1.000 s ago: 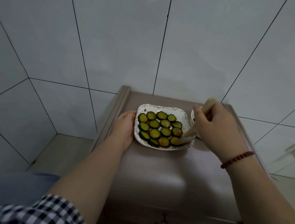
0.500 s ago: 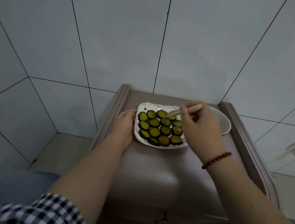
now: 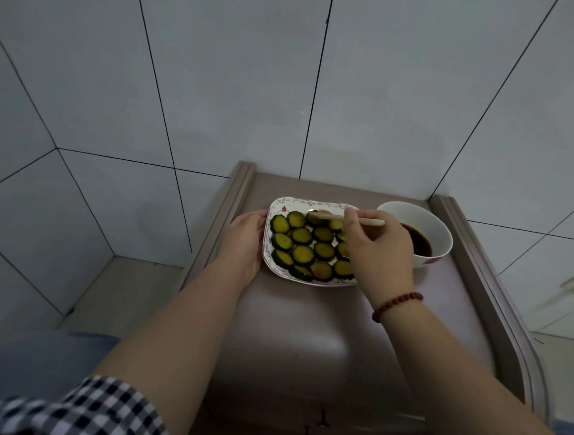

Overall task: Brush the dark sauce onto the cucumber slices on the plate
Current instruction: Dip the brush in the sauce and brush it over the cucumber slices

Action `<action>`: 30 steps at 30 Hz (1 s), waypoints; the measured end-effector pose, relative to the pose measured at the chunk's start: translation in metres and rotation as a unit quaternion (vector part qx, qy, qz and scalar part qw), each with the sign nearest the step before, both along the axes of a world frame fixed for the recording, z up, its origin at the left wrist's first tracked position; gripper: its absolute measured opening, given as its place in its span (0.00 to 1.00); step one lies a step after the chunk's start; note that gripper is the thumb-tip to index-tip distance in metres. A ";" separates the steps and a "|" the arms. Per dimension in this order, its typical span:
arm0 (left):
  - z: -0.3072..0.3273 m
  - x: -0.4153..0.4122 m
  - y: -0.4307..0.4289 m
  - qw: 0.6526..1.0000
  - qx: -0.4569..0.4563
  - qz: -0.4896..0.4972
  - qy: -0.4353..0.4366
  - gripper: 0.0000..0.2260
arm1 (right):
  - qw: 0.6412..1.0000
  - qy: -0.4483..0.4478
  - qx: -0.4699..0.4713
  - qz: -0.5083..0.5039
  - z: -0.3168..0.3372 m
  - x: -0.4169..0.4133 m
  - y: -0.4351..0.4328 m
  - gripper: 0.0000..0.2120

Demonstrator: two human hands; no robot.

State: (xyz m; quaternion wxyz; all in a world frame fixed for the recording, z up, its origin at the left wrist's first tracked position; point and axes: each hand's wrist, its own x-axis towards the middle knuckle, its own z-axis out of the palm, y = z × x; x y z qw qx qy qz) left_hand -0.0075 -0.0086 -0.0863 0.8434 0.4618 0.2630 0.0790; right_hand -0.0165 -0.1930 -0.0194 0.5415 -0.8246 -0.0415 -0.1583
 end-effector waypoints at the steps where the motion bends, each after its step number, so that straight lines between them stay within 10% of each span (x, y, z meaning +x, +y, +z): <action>1: 0.000 0.000 0.000 1.000 0.006 -0.006 -0.001 0.16 | 1.000 -0.001 0.008 -0.002 0.001 -0.002 0.001 0.06; 30: 0.005 -0.002 -0.002 1.000 0.004 0.000 0.002 0.14 | 0.997 -0.035 -0.003 0.074 0.016 -0.036 -0.016 0.22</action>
